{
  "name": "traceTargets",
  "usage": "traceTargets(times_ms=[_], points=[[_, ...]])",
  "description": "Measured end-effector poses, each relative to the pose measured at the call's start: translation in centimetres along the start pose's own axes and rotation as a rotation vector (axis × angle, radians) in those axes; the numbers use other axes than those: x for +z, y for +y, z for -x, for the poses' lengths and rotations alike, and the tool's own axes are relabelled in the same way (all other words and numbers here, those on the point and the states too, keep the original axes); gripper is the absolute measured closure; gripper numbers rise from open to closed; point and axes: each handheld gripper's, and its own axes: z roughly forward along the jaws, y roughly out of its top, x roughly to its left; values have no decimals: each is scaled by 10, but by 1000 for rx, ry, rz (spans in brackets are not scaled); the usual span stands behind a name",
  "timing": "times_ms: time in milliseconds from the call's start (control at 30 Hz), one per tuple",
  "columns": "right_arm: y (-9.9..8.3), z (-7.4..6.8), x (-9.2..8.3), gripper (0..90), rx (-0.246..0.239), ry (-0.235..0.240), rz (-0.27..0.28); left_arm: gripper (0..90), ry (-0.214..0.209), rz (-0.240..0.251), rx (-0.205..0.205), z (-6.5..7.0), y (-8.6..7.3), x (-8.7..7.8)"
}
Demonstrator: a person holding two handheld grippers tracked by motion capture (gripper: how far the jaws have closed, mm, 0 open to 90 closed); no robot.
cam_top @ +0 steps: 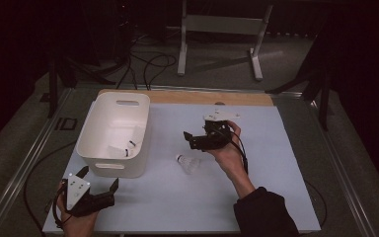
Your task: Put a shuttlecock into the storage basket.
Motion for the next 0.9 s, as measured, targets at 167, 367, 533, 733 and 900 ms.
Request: traceTargets(times_ms=[167, 367, 533, 733, 900], points=[[-6, 0, 2, 107, -23, -15, -23, 1, 0, -1, 1, 0, 0, 0], [-15, 2, 5, 113, -26, -28, -44, 1, 0, -2, 1, 0, 0, 0], [-22, 5, 7, 116, -10, -24, -59, 1, -2, -1, 2, 0, 0, 0], [-30, 6, 8, 115, -5, -22, -74, 1, -2, -1, 0, 0, 0, 0], [-33, 7, 9, 115, -9, -24, -87, 0, -2, -2, 2, 0, 0, 0]])
